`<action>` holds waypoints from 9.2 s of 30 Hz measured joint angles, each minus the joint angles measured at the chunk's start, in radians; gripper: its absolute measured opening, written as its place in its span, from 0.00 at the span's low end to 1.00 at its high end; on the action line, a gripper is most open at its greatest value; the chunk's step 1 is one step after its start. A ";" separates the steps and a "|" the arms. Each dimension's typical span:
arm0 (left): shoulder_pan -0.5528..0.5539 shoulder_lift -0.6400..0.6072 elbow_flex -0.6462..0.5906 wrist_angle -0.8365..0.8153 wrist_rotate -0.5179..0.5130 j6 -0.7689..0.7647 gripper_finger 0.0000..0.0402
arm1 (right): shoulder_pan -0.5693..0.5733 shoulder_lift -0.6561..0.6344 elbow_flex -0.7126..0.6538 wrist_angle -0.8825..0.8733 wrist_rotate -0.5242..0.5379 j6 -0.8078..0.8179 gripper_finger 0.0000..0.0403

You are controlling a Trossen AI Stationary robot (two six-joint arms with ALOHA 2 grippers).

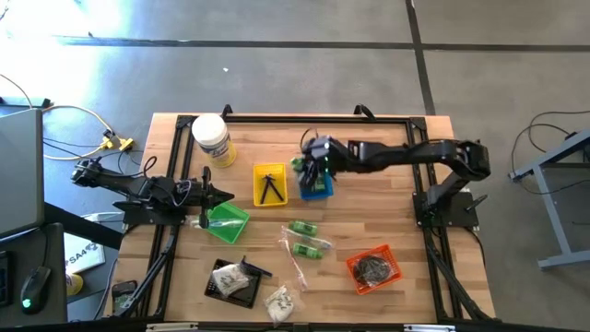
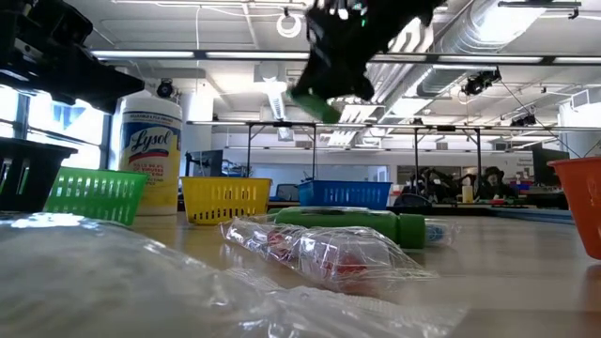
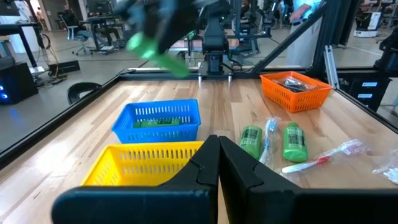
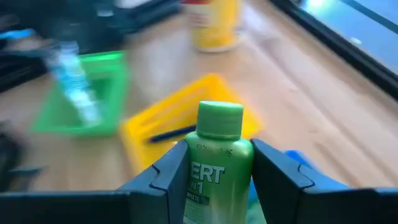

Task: Pick & Place Travel size toiletries
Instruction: Put the shampoo into the blue bin, then put the razor into the yellow bin

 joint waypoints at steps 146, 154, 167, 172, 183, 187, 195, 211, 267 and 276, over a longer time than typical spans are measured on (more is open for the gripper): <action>0.000 0.634 0.508 -0.020 0.048 0.072 0.00 | 0.267 -1.503 -1.226 0.364 -0.188 -0.242 0.01; 0.000 0.930 0.663 -0.042 0.095 -0.009 0.00 | 0.267 -1.503 -1.227 0.366 -0.186 -0.239 0.01; -0.040 1.461 1.072 -0.514 0.343 -0.172 0.26 | 0.267 -1.503 -1.227 0.367 -0.188 -0.229 0.01; -0.076 1.662 1.312 -0.747 0.338 -0.269 0.37 | 0.267 -1.503 -1.228 0.367 -0.188 -0.220 0.01; -0.161 1.893 1.499 -0.857 0.441 -0.317 0.38 | 0.267 -1.503 -1.228 0.367 -0.191 -0.207 0.01; -0.176 1.920 1.499 -0.849 0.448 -0.387 0.38 | 0.267 -1.503 -1.228 0.367 -0.211 -0.207 0.01; -0.187 1.978 1.498 -0.841 0.501 -0.428 0.38 | 0.266 -1.503 -1.228 0.384 -0.215 -0.181 0.01; -0.196 2.005 1.496 -0.840 0.507 -0.410 0.38 | 0.267 -1.503 -1.228 0.383 -0.215 -0.182 0.01; 0.108 1.997 1.992 -1.490 -0.060 0.634 0.02 | 0.267 -1.503 -1.228 0.375 -0.194 -0.181 0.01; 0.157 1.862 1.826 -1.261 0.071 0.763 0.02 | 0.267 -1.503 -1.228 0.375 -0.195 -0.189 0.01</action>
